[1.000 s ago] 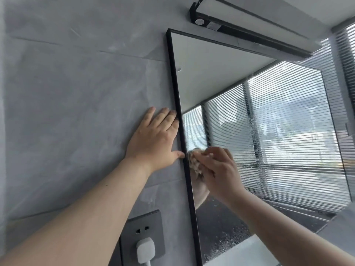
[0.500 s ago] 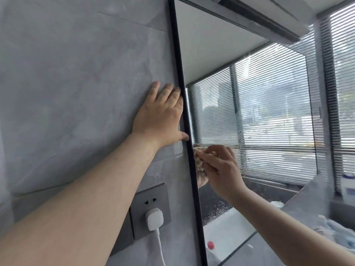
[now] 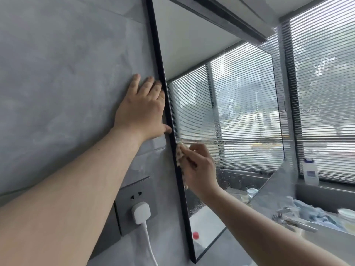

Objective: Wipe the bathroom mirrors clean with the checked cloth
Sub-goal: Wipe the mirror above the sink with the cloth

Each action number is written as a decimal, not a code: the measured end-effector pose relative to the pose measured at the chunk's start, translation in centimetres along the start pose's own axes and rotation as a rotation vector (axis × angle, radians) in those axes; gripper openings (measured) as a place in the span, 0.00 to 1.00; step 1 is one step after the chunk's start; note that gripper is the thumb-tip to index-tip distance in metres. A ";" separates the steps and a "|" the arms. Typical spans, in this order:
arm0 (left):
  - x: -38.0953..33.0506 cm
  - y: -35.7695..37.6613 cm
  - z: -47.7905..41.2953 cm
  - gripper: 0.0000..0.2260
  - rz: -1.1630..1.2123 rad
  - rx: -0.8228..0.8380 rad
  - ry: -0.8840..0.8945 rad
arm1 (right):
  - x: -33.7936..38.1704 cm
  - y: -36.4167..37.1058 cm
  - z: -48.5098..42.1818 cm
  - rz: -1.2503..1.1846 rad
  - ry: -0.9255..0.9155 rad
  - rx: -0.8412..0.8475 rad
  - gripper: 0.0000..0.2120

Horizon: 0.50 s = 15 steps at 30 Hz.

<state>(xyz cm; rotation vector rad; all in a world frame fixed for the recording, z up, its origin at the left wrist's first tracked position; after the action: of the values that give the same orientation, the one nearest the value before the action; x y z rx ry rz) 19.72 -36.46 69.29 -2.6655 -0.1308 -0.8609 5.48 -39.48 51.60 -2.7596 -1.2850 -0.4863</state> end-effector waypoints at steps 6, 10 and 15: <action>-0.1 -0.1 0.1 0.50 0.002 0.001 -0.001 | -1.4 0.2 2.3 -0.009 -0.020 -0.017 0.09; -0.1 -0.1 0.2 0.50 0.001 -0.003 0.001 | -0.8 0.1 0.9 -0.017 0.008 -0.038 0.09; -0.1 0.1 0.2 0.50 0.000 -0.011 0.002 | -2.1 -0.7 -1.9 -0.025 0.230 -0.141 0.11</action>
<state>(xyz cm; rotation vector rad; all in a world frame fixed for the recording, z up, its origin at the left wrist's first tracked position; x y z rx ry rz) 19.76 -36.48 69.09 -2.6742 -0.1267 -0.8672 3.23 -40.95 52.68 -2.6979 -1.2770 -0.9003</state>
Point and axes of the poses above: each hand's wrist, its own z-axis away from the middle knuckle, its own y-axis out of the palm, x = y × z, the point moved 1 cm from there along -z, towards the middle knuckle, and after that the axes turned 1 degree about -y, right-handed, at the moved point
